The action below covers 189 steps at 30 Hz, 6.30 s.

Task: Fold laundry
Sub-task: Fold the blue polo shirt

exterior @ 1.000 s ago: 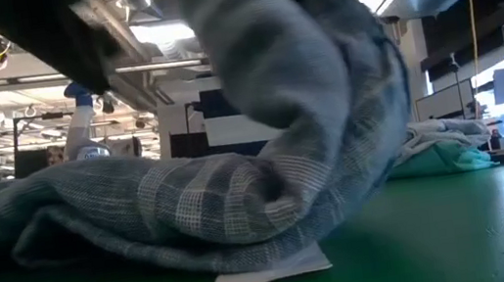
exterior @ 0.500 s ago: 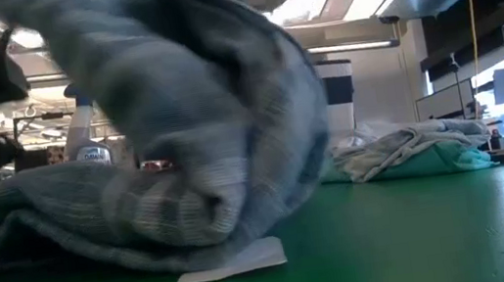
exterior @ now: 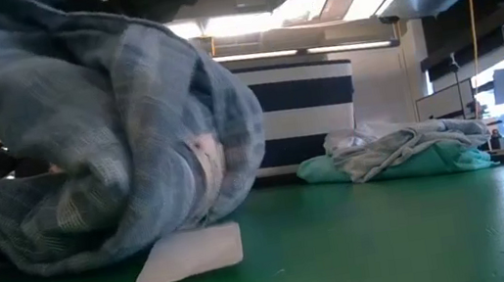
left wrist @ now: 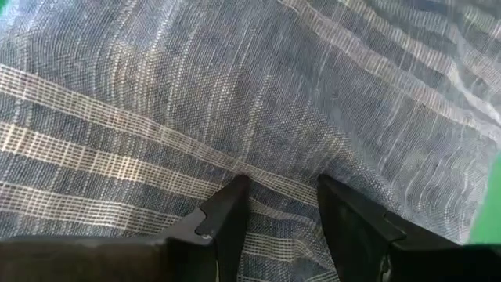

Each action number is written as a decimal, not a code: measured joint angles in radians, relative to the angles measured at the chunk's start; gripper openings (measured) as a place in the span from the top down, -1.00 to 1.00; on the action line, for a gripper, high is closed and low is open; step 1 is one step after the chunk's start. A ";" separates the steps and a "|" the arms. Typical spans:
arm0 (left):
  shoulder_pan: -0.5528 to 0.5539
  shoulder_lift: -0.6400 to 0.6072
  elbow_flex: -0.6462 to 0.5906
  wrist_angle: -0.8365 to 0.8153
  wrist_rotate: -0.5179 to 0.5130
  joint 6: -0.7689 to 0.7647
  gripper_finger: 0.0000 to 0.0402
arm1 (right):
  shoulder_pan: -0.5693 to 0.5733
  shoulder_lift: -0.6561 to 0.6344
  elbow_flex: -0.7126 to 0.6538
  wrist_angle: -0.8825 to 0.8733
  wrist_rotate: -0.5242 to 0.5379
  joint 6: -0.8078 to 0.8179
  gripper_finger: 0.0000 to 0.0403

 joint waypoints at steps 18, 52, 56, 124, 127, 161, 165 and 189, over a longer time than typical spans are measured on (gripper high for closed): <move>-0.001 -0.117 0.253 -0.507 0.176 0.004 0.25 | -0.007 0.016 0.010 -0.028 -0.056 -0.031 0.00; 0.125 -0.165 0.241 -0.492 -0.008 -0.650 -0.26 | 0.174 -0.225 0.010 -1.123 0.138 -0.492 -0.15; 0.167 -0.140 0.173 -0.299 0.042 -0.678 -0.25 | 0.220 -0.226 -0.006 -1.203 0.168 -0.532 -0.15; -0.065 -0.172 0.508 -0.691 0.197 -0.600 0.29 | 0.243 -0.241 -0.098 -0.684 0.173 -0.672 -0.15; -0.101 -0.171 0.546 -0.564 -0.024 -0.399 0.29 | 0.227 -0.228 -0.098 -0.593 0.233 -0.762 -0.15; -0.108 0.281 0.385 -0.326 -0.064 0.036 0.28 | 0.118 0.056 -0.100 -0.254 0.153 -0.954 -0.15; -0.105 0.164 0.475 -0.354 -0.098 0.096 0.28 | 0.141 -0.038 -0.092 -0.200 0.150 -0.945 -0.15; -0.021 0.066 0.030 0.049 -0.127 -0.214 0.28 | 0.261 0.106 -0.092 -0.409 0.213 -0.950 -0.15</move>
